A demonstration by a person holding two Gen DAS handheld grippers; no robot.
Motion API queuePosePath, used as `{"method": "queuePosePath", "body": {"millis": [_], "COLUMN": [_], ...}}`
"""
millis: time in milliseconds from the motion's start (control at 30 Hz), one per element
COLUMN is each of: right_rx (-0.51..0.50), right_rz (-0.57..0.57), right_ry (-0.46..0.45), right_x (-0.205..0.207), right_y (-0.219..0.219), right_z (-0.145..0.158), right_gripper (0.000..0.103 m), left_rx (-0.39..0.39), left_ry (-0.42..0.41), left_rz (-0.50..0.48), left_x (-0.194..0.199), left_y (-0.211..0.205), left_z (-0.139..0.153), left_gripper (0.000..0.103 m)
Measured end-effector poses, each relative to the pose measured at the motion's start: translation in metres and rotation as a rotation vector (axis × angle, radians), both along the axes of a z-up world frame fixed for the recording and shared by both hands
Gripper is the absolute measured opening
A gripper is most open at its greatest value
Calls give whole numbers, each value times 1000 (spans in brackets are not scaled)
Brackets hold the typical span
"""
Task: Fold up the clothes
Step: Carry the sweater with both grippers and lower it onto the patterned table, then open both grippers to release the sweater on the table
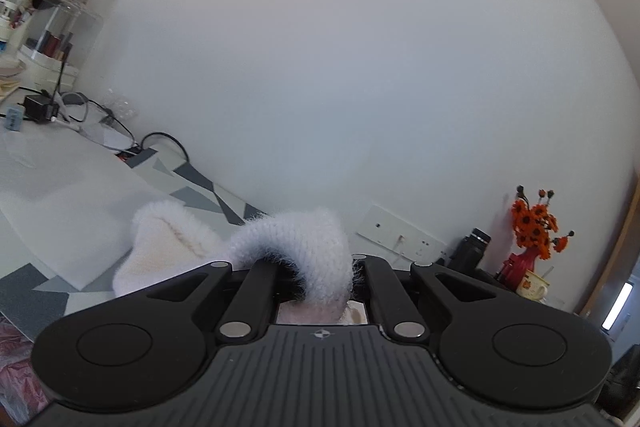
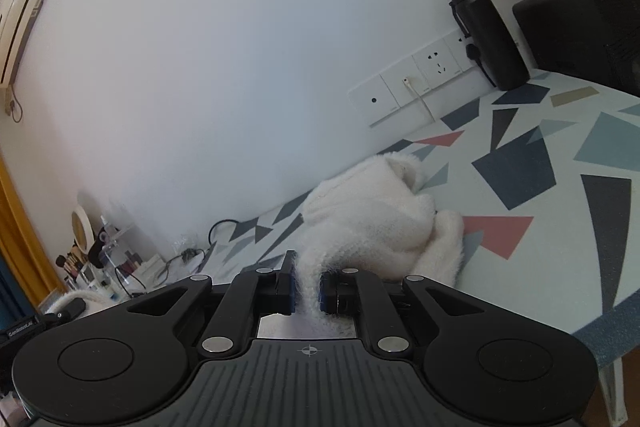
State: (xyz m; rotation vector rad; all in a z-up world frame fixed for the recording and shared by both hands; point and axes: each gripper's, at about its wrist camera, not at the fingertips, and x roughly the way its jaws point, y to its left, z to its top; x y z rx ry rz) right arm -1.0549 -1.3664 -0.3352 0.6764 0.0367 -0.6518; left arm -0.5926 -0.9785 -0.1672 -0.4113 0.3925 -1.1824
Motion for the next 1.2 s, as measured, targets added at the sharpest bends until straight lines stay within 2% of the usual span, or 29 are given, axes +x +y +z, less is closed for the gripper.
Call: {"method": "queuePosePath", "body": {"millis": [100,200,267,400,533,600,667,933,1200], "right_rx": [-24,-34,-34,-46,-71,-109,-120,-126,-152], "right_rz": [4,-7,-22,-29,8,28,50,95,82], "right_ry": [23,54,96,247,409,451,480,550,587], "right_x": [0,3,9,39,75,92,105,147,141], "right_y": [9,10,7,-12,-32,-39,-47,-76,-70], "right_z": [-5,-13,-19,-35,-53,-56,-55,-50,-49], "right_gripper": [11,12,12,12,13,13,13,13,13], "left_rx": [2,50,115,219,291,316,342,451,475], "left_ry": [45,76,61,33,-60,-40,-14,-25,-55], "left_rz": [38,10,-7,-51,-81,-113,-140,-159,-177], "left_x": [9,15,16,21,23,33,46,72,71], "left_y": [0,-19,-38,-66,-77,-82,-90,-151,-184], "left_z": [-20,-38,-49,-68,-69,-67,-64,-59,-62], "left_gripper": [6,6,6,7,8,8,8,8,8]}}
